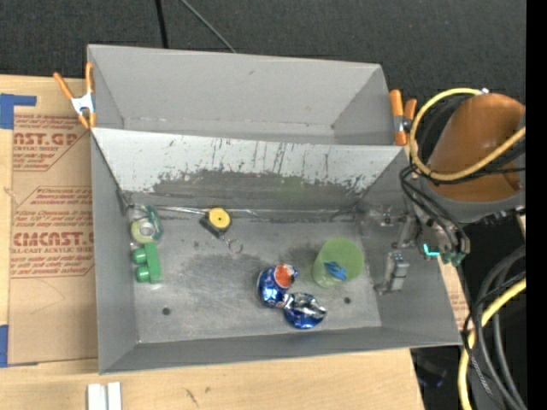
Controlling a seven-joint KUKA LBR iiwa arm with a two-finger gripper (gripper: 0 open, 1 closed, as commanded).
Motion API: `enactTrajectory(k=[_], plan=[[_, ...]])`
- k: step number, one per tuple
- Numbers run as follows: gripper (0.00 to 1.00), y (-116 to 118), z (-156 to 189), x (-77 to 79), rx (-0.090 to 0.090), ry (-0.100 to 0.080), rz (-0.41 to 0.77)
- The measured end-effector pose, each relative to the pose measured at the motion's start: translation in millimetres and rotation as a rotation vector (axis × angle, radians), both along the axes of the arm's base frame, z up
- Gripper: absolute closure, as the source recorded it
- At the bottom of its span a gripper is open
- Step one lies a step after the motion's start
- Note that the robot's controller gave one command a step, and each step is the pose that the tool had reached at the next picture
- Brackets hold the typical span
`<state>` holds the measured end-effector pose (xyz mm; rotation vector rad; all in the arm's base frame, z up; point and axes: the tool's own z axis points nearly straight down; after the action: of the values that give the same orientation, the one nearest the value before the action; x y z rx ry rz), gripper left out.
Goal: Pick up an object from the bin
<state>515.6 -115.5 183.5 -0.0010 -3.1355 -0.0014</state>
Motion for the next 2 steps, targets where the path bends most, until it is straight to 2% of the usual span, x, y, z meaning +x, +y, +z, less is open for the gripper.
enactTrajectory(k=[1, 2], plan=[[0.00, 9.3, -116.5, 44.0, -0.001, -0.003, -0.252], [1.00, 9.2, -114.1, 45.0, -0.002, -0.006, -0.251]])
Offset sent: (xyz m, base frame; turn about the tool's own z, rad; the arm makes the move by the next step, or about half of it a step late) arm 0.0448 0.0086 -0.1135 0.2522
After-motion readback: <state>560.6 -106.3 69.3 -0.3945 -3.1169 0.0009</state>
